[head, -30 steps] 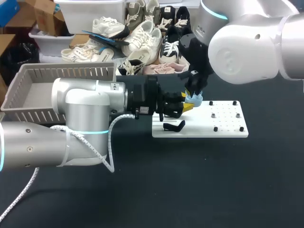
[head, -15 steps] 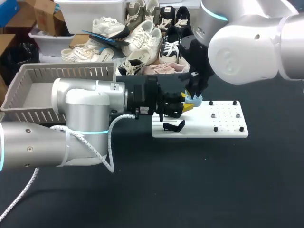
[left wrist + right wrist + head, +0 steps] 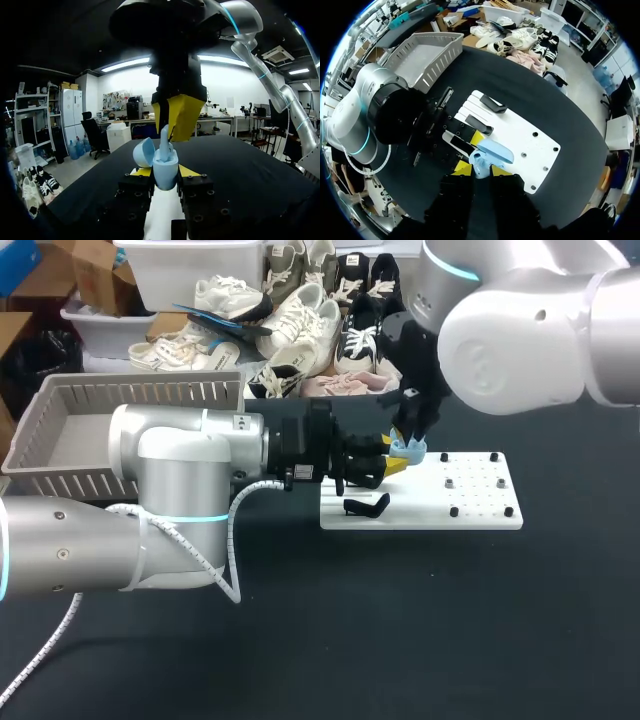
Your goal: Pick up each earbud case from the left stands, insert the matching earbuds, close the lid, and place the case in the box.
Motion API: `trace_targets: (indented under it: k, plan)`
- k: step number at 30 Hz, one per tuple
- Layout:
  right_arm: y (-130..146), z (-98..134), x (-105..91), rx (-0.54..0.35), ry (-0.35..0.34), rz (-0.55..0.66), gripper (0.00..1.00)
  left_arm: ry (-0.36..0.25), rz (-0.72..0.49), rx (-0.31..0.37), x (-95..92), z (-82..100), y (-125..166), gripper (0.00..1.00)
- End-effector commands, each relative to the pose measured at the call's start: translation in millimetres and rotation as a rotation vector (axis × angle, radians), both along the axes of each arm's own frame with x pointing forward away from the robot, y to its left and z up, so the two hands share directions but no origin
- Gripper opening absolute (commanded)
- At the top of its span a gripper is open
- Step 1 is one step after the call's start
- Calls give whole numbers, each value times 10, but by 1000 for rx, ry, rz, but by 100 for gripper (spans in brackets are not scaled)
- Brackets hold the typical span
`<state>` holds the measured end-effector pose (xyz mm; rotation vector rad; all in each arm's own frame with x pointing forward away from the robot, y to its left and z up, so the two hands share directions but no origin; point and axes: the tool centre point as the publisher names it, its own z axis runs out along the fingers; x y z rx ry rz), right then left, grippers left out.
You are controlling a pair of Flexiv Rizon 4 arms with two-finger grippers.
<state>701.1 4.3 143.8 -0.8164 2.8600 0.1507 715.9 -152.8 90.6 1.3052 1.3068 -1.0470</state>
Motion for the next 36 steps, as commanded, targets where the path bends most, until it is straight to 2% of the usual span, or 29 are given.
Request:
trace_targets:
  k: [1, 36]
  plan:
    - [26, -25, 17, -5, 3, -3, 0, -2, 5, -1, -13, -2, -1, 0]
    - [56, 22, 71, 0, -5, -4, 0, -2, 5, -1, -13, -2, -1, 0]
